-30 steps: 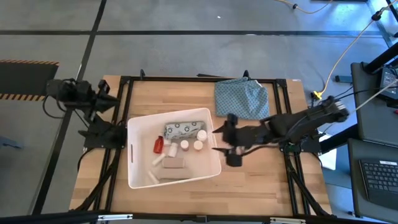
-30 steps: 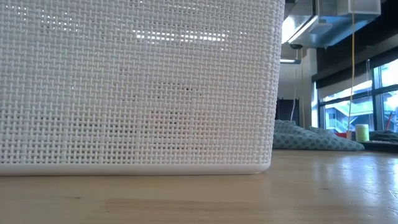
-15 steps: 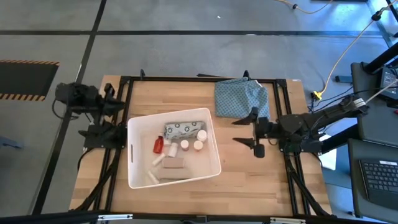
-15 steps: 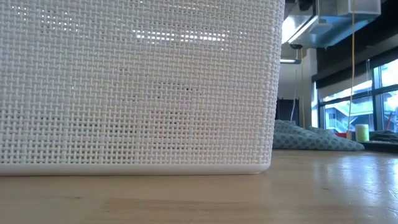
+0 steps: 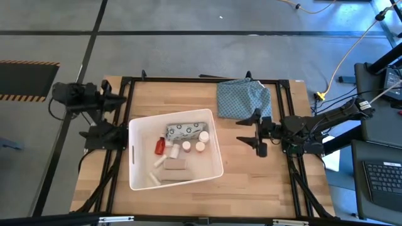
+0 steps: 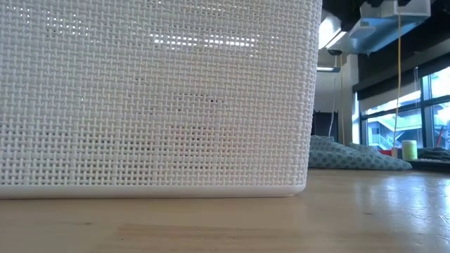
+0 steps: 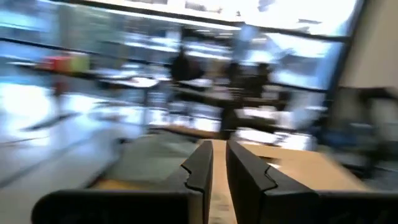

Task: Pick & place medical supplies in basket/bin
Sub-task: Return to Home Position

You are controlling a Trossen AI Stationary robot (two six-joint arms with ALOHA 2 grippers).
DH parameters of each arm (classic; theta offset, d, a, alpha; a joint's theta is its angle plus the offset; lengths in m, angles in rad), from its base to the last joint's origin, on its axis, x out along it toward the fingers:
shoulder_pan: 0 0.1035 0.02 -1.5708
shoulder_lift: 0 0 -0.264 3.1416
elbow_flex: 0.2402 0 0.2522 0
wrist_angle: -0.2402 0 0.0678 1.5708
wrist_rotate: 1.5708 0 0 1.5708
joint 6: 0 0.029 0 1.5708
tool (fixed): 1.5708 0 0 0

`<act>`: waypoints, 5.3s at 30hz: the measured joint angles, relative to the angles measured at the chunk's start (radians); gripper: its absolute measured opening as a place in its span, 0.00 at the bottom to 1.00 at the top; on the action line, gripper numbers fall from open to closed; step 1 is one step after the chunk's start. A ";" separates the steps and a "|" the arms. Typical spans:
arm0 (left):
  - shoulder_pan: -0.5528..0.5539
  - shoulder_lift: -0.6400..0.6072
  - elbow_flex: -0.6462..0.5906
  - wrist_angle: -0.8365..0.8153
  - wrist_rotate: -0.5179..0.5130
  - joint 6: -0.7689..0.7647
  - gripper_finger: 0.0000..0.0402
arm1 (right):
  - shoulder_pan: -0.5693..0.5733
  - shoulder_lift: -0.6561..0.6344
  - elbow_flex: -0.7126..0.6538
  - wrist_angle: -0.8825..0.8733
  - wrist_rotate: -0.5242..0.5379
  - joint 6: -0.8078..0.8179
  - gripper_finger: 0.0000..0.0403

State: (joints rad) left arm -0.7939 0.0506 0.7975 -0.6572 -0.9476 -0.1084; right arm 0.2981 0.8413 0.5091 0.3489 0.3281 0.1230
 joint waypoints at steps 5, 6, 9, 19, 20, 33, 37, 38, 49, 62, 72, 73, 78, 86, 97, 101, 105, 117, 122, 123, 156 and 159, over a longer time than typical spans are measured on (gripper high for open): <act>0.099 0.066 0.019 -0.012 -0.219 0.072 0.11 | 0.000 0.000 0.000 0.000 -0.019 0.007 0.75; 0.118 0.083 0.030 -0.006 -0.267 0.095 0.11 | 0.000 0.000 0.000 -0.001 -0.019 0.007 0.75; 0.169 0.122 0.032 0.003 -0.318 0.113 0.10 | 0.000 0.000 0.000 -0.007 -0.019 0.007 0.75; 0.198 0.120 0.048 -0.037 -0.447 0.095 0.10 | 0.001 0.000 0.000 -0.090 -0.025 0.036 0.75; 0.201 0.095 0.059 -0.054 -0.410 0.089 0.10 | 0.000 0.000 0.000 -0.090 -0.034 0.038 0.75; 0.218 -0.036 0.061 -0.002 -0.505 -0.025 0.10 | 0.001 -0.002 0.000 -0.059 -0.037 0.061 0.75; 0.274 -0.022 0.056 0.003 -0.624 0.024 0.10 | 0.001 -0.002 0.000 -0.050 -0.037 0.104 0.75; 0.290 -0.010 0.055 0.001 -0.622 0.038 0.10 | 0.001 -0.002 0.000 -0.051 -0.037 0.111 0.75; 0.805 0.046 0.056 0.080 -0.624 0.153 0.09 | 0.001 -0.002 0.000 -0.052 -0.037 0.108 0.75; 1.302 0.052 0.029 0.076 -0.566 0.172 0.10 | 0.001 -0.002 0.001 -0.056 -0.039 0.079 0.75; 1.603 -0.008 0.157 0.104 -0.617 0.342 0.11 | 0.001 -0.001 0.001 -0.068 -0.069 0.055 0.75; 1.631 -0.012 0.165 0.108 -0.608 0.359 0.11 | 0.001 -0.001 0.001 -0.068 -0.069 0.055 0.75; 1.746 -0.011 0.165 0.030 -0.433 0.352 0.10 | 0.001 -0.001 0.001 -0.076 -0.070 0.052 0.75; 1.797 0.011 0.144 -0.102 0.621 0.076 0.10 | 0.001 0.001 0.001 -0.082 -0.071 0.049 0.75; 1.825 0.011 -0.191 -0.025 0.769 -0.158 0.10 | 0.001 0.001 0.001 -0.085 -0.071 0.025 0.75; 1.823 0.014 -0.251 0.117 0.827 -0.231 0.10 | 0.000 0.001 0.001 -0.093 -0.071 0.029 0.75; 1.823 0.015 -0.276 0.122 0.716 -0.316 0.11 | 0.000 0.006 -0.014 -0.082 -0.070 0.030 0.75; 1.746 0.013 -0.537 0.358 0.812 -0.232 0.10 | -0.043 0.022 -0.104 0.023 -0.068 0.048 0.75; 1.682 0.013 -0.605 0.437 0.812 -0.174 0.11 | -0.129 0.022 -0.190 0.160 -0.067 0.056 0.75; 1.669 0.013 -0.616 0.453 0.812 -0.166 0.11 | -0.149 0.022 -0.208 0.186 -0.068 0.056 0.75; 1.293 0.021 -0.742 0.540 0.899 -0.132 0.10 | -0.462 -0.092 -0.503 0.429 -0.063 -0.030 0.75; 1.293 0.021 -0.742 0.540 0.899 -0.132 0.11 | -0.462 -0.160 -0.503 0.357 -0.062 -0.028 0.75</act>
State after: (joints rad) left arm 0.4988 0.0721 0.0551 -0.1173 -0.0490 -0.2401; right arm -0.1638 0.6809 0.0063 0.7054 0.2665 0.0948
